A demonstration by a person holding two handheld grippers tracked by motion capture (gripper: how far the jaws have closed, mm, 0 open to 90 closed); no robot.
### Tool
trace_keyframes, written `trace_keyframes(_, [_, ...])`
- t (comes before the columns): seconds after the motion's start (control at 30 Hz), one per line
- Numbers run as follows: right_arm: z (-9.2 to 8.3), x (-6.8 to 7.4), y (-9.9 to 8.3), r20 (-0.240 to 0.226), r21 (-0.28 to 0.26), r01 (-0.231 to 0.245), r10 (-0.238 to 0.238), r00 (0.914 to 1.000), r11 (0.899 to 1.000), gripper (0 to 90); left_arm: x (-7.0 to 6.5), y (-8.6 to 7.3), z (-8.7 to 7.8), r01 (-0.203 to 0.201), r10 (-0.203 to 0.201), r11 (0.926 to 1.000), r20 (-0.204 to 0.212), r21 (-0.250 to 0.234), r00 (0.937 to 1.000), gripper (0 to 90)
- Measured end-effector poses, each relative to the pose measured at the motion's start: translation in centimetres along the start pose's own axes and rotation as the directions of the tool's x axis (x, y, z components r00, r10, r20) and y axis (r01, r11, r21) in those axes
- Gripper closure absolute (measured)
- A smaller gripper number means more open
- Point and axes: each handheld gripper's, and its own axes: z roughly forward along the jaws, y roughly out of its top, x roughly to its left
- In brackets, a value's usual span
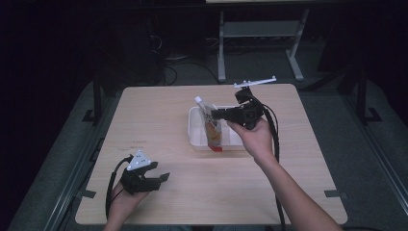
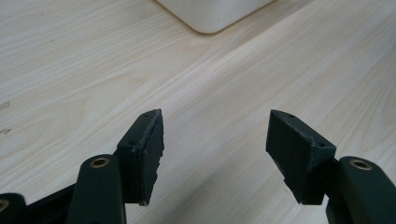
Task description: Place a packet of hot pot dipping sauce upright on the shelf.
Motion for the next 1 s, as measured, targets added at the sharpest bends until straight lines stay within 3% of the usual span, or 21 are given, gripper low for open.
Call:
trace_keyframes(0.5, [1.7, 0.1, 2.2, 0.064, -0.028, -0.003, 0.005, 0.998, 1.0, 87.1, 0.2, -0.1, -0.1, -0.001, 0.001, 1.0, -0.006, 0.005, 1.0, 33.7])
trace_keyframes(1.0, [4.5, -0.5, 3.6, 0.141, -0.083, -0.034, 0.046, 0.9889, 0.996, 87.0, 0.4, -0.2, -0.2, 0.007, -0.007, 1.0, -0.005, -0.002, 1.0, 33.2])
